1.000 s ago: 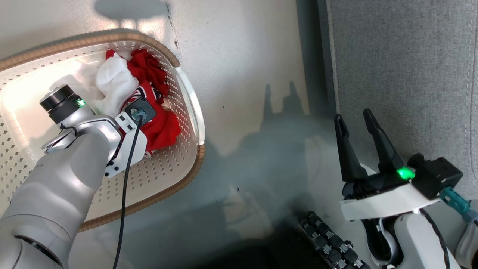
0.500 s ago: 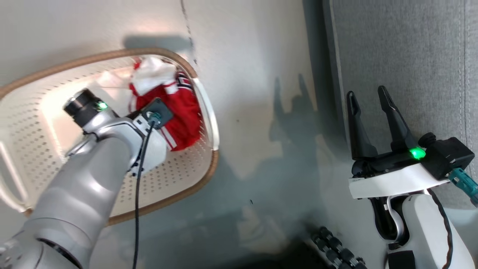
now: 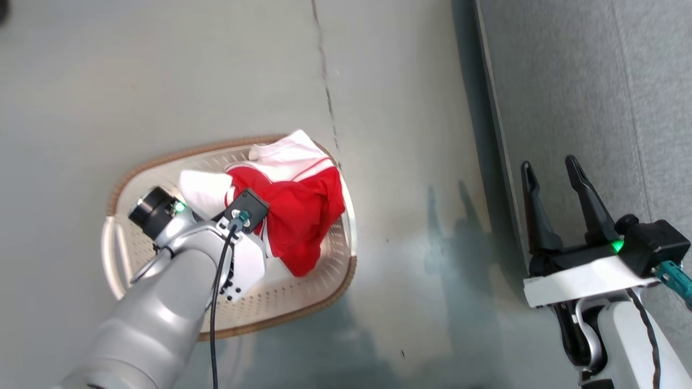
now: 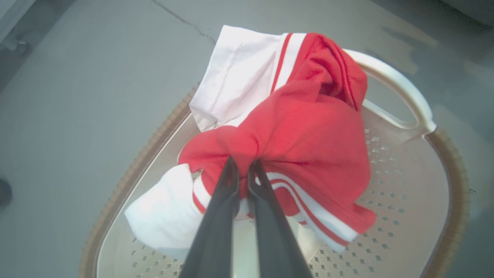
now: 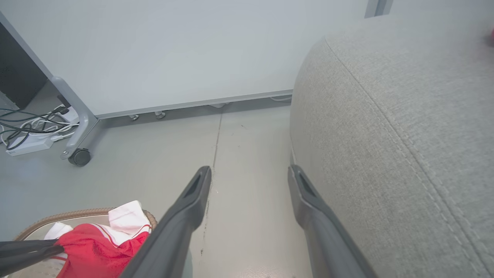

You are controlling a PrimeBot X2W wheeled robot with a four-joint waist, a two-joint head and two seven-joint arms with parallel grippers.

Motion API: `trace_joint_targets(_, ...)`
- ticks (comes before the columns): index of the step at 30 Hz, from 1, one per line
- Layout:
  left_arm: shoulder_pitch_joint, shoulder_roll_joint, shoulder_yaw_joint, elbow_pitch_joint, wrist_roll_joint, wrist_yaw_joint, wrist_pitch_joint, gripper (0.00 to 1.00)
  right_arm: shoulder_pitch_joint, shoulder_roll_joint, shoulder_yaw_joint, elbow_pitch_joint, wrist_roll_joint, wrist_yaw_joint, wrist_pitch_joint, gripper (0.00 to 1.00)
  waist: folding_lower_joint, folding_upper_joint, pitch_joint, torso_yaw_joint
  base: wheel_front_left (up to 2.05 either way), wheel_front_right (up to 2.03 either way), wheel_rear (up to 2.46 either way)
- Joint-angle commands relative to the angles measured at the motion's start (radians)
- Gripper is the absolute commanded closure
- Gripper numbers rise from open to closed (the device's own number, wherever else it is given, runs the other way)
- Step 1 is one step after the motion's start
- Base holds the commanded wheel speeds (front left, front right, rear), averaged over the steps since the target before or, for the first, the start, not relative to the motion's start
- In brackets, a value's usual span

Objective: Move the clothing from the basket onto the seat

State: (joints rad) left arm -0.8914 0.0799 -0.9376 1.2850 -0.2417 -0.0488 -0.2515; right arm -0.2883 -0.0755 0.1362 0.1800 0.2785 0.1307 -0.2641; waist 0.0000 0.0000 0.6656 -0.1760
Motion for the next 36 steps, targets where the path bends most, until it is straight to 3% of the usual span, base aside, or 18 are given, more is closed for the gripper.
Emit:
trace_joint_targets(1, 0.031, -0.003, 0.013, -0.013, -0.020, 0.016, -0.011, 1.00, 0.021, -0.018, -0.011, 0.010, -0.003, 0.000, 0.000, 0.00, 0.0000, 0.0000, -0.097, 0.051, 0.00, 0.00, 0.00)
trace_joint_targets(10, 0.144, 0.025, 0.086, -0.236, -0.037, 0.088, -0.014, 1.00, 0.065, -0.047, -0.029, 0.020, 0.012, 0.000, 0.000, 0.00, 0.0000, 0.0000, -0.237, 0.104, 0.00, 0.00, 0.00)
trace_joint_targets(25, 0.356, 0.099, 0.324, -0.792, 0.110, 0.247, -0.014, 1.00, 0.125, -0.052, -0.024, 0.049, 0.057, 0.000, 0.000, 0.00, 0.0000, 0.0000, -0.439, 0.153, 0.00, 0.00, 0.00)
trace_joint_targets(30, 0.429, 0.089, 0.432, -1.005, 0.142, 0.263, -0.014, 1.00, 0.148, -0.053, -0.016, 0.052, 0.058, 0.000, 0.000, 0.00, 0.0000, 0.0000, -0.503, 0.155, 0.00, 0.00, 0.00)
trace_joint_targets(36, 0.485, 0.061, 0.533, -1.189, 0.163, 0.246, -0.014, 1.00, 0.171, -0.056, 0.001, 0.047, 0.050, 0.000, 0.000, 0.00, 0.0000, 0.0000, -0.560, 0.154, 0.00, 0.00, 0.00)
